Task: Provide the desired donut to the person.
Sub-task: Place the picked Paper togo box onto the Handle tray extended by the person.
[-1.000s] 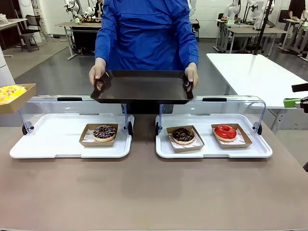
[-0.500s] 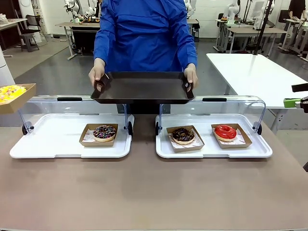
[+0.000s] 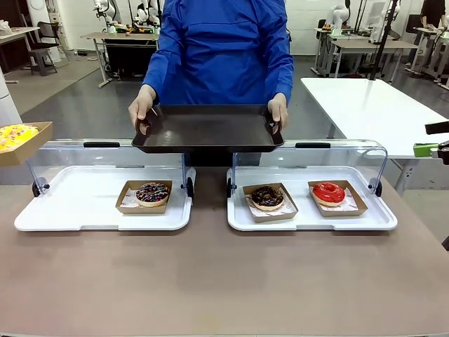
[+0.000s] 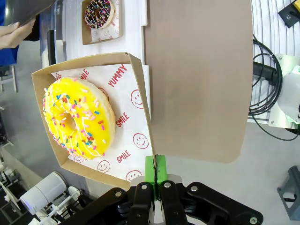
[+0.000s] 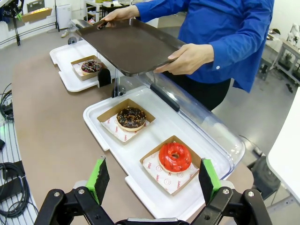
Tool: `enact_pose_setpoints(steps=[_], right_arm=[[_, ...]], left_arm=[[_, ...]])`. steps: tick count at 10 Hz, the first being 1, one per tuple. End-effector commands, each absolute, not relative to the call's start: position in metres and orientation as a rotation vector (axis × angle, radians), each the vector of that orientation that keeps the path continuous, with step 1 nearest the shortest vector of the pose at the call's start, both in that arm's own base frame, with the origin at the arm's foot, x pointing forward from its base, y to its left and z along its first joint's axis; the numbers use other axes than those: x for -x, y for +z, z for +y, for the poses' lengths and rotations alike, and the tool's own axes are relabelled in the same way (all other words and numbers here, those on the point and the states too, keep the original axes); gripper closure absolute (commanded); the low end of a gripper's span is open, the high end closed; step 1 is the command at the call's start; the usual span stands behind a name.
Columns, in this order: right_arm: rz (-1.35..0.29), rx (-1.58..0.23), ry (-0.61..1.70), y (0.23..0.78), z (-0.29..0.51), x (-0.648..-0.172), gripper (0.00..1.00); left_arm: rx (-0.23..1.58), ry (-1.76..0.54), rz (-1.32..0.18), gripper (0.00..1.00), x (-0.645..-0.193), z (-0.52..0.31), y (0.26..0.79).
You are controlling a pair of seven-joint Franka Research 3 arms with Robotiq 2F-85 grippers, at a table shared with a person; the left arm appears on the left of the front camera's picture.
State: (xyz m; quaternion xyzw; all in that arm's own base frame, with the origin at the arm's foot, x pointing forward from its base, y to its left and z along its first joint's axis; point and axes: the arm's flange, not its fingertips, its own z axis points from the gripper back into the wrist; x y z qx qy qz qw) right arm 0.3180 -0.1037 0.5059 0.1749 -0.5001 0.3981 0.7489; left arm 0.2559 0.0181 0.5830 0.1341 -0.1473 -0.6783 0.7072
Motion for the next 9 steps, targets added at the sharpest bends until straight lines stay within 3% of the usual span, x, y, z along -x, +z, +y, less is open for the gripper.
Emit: enact_pose_setpoints(steps=[1,3,6,9], right_arm=[[-1.124,-0.396,0.876,0.506,-0.103,-0.323,0.00],[-1.124,-0.396,0.876,0.506,-0.103,-0.323,0.00],[-1.124,-0.396,0.876,0.506,-0.103,-0.323,0.00],[-1.124,-0.396,0.876,0.506,-0.103,-0.323,0.00]], left_arm=[[-0.311,-1.494,-0.316,1.00,-0.256,0.018,0.581],[-0.297,-1.511,-0.324,0.99,-0.271,0.001,0.600],[-0.366,-1.555,-0.226,0.99,-0.327,-0.071,0.666],[-0.290,-1.560,-0.183,0.99,-0.393,-0.151,0.682]])
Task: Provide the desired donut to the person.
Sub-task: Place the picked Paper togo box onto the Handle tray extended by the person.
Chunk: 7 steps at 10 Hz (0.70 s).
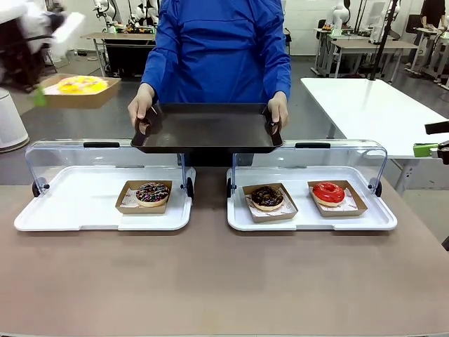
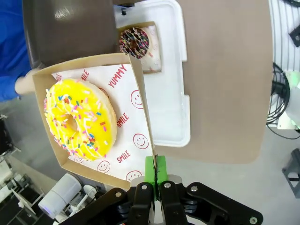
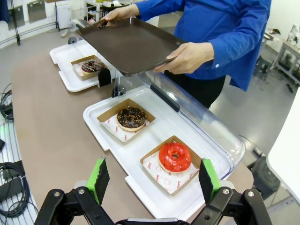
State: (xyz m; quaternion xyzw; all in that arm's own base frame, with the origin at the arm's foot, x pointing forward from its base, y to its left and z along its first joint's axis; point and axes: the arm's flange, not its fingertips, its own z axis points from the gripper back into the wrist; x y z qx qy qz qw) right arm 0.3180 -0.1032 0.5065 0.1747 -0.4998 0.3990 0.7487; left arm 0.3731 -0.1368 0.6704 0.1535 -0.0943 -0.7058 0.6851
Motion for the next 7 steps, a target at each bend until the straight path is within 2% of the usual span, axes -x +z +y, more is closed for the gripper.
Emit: enact_pose_setpoints(steps=[1,7], right_arm=[[-1.124,-0.396,0.876,0.506,-0.103,-0.323,0.00],[-1.124,-0.396,0.876,0.506,-0.103,-0.323,0.00]], left_arm=[[-0.298,-1.586,-0.131,0.99,-0.417,-0.183,0.678],[-0.205,-1.616,-0.181,0.99,-0.504,-0.264,0.608]])
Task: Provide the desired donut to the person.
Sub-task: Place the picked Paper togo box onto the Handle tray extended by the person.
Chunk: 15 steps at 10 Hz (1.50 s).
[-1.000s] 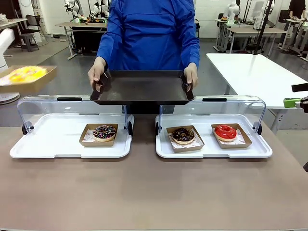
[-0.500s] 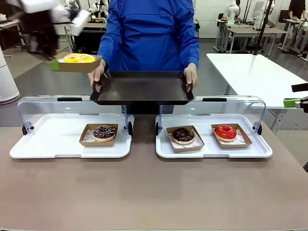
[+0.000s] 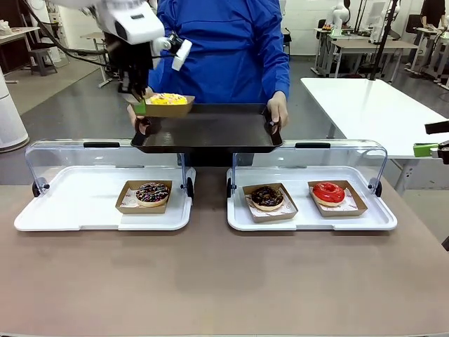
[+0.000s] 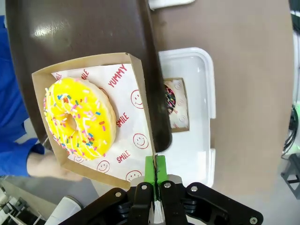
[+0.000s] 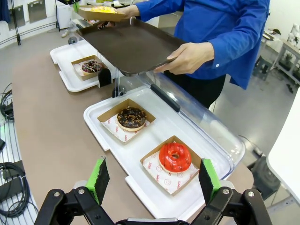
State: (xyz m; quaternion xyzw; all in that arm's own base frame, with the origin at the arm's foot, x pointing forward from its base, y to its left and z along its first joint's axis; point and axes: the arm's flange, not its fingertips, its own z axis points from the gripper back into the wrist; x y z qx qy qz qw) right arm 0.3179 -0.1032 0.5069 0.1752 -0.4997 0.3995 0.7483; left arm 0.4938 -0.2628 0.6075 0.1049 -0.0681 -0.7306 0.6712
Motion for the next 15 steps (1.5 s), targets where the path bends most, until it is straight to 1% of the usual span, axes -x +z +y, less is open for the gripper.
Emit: enact_pose_setpoints(steps=[1,4,7,10,11,12,13,14,15], right_arm=[[-1.124,-0.396,0.876,0.506,-0.103,-0.323,0.00],[-1.124,-0.396,0.876,0.506,-0.103,-0.323,0.00],[-1.124,-0.396,0.876,0.506,-0.103,-0.323,0.00],[-1.124,-0.396,0.876,0.506,-0.103,-0.323,0.00],[-1.124,-0.396,0.876,0.506,-0.103,-0.323,0.00],[-1.124,-0.396,0.876,0.506,-0.103,-0.323,0.00],[-1.124,-0.396,0.876,0.506,-0.103,-0.323,0.00],[-1.124,-0.396,0.876,0.506,-0.103,-0.323,0.00],[-1.124,-0.396,0.876,0.506,-0.103,-0.323,0.00]], left_arm=[[-0.212,-1.618,-0.187,0.99,-0.511,-0.268,0.599],[-0.266,-1.617,-0.252,0.99,-0.535,-0.273,0.570],[-0.233,-1.595,-0.232,0.99,-0.558,-0.272,0.555],[-0.221,-1.570,-0.203,0.99,-0.563,-0.272,0.553],[-0.197,-1.568,-0.189,0.40,-0.561,-0.272,0.557],[-0.184,-1.556,-0.168,0.40,-0.559,-0.271,0.562],[-0.179,-1.552,-0.161,0.00,-0.558,-0.271,0.566],[-0.163,-1.553,-0.151,0.37,-0.558,-0.269,0.567],[-0.145,-1.550,-0.131,0.00,-0.559,-0.268,0.568]])
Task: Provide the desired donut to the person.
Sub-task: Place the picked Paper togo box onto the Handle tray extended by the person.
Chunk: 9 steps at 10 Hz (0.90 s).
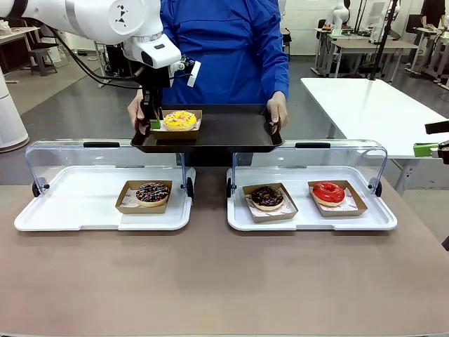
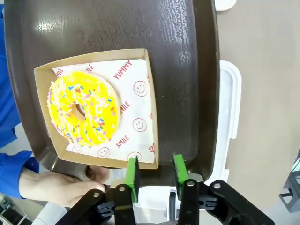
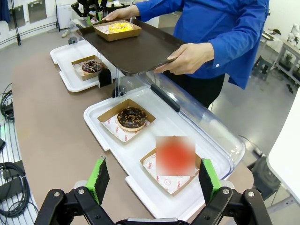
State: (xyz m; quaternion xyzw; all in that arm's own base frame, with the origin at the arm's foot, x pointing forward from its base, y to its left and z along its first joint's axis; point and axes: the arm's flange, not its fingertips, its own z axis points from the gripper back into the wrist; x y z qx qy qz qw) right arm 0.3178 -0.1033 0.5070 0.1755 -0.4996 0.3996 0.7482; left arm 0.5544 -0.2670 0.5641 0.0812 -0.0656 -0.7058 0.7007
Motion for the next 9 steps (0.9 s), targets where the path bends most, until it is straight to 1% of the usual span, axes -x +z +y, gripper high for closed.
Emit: enact_pose_setpoints(steps=[1,8,9], right_arm=[[-1.124,-0.396,0.876,0.506,-0.103,-0.323,0.00],[-1.124,-0.396,0.876,0.506,-0.103,-0.323,0.00],[-1.124,-0.396,0.876,0.506,-0.103,-0.323,0.00]], left_arm=[[-0.112,-1.539,-0.103,0.00,-0.560,-0.267,0.569],[-0.056,-1.581,-0.083,0.00,-0.554,-0.257,0.574],[-0.043,-1.599,-0.051,0.00,-0.551,-0.253,0.576]])
